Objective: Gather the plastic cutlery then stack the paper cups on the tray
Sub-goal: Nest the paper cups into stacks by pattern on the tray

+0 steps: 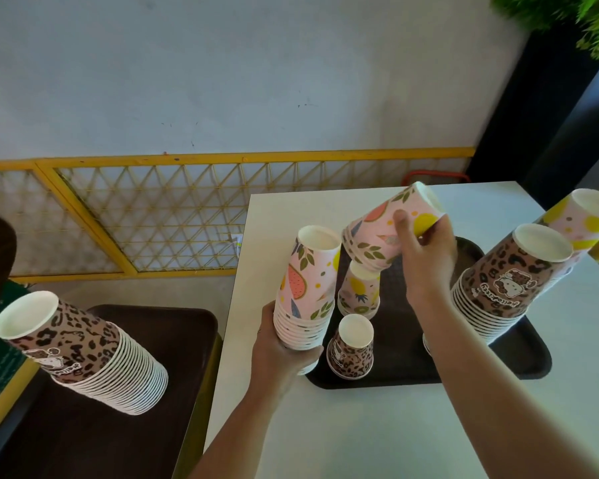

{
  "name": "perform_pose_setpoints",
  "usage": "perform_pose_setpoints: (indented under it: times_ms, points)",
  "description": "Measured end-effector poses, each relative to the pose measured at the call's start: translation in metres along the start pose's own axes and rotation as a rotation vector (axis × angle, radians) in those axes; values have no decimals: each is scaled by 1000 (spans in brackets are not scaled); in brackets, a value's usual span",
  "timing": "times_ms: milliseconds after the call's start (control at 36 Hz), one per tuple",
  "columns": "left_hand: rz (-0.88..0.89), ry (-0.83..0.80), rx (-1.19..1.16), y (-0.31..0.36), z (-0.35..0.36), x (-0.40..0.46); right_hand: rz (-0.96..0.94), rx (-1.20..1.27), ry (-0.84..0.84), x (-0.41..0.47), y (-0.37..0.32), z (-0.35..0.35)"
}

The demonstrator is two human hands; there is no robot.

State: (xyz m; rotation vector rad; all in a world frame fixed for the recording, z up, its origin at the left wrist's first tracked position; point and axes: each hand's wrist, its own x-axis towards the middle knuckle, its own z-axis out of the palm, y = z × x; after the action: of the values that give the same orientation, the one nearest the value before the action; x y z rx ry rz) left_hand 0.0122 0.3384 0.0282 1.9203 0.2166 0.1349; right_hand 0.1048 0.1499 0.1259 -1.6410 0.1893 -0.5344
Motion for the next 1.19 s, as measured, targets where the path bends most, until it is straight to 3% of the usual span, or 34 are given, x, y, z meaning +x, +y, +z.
perform_pose_setpoints:
  times_ms: [250, 361, 583, 1028, 1194]
  points:
    - [-8, -17, -68, 2, 2, 3, 47, -264, -225, -13, 34, 4]
    - [8, -4, -49, 3, 3, 4, -34, -261, -242, -27, 15, 8]
    - [41, -6, -15, 8, 4, 4, -115, -179, -537, -57, -24, 18]
    - [48, -25, -26, 16, 5, 0, -138, -70, -326, -45, -36, 13]
    - [44, -32, -3, 16, 5, 1, -55, 27, -249, -28, -36, 12]
